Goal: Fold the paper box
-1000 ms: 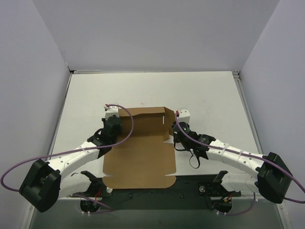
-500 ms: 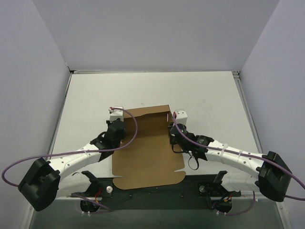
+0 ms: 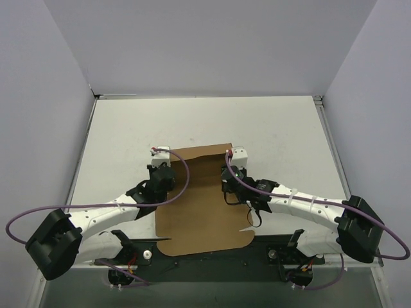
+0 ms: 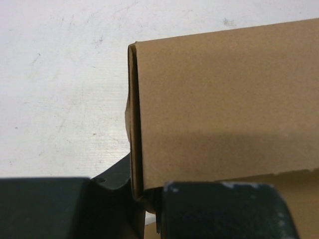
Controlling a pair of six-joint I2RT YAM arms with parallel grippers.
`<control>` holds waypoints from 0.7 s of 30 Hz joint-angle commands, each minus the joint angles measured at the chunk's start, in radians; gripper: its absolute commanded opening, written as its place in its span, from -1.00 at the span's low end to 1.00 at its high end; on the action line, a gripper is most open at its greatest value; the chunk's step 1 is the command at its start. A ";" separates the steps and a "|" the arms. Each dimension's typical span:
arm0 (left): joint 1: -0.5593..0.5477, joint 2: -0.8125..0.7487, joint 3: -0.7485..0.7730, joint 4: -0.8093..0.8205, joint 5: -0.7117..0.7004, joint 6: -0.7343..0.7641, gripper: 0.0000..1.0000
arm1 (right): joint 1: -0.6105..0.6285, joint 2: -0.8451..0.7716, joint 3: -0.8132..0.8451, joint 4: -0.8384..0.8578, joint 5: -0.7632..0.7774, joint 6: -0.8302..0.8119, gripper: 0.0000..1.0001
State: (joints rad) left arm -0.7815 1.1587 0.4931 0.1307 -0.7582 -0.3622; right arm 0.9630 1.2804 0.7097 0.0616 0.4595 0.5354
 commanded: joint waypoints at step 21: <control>0.077 -0.090 -0.057 0.030 0.247 0.054 -1.00 | -0.486 -0.454 0.206 -0.482 -0.495 -0.081 0.34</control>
State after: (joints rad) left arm -0.7128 1.0657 0.4263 0.1848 -0.5537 -0.3019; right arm 0.6086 0.8413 0.9112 -0.3138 0.0380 0.4450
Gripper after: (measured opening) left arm 0.158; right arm 0.684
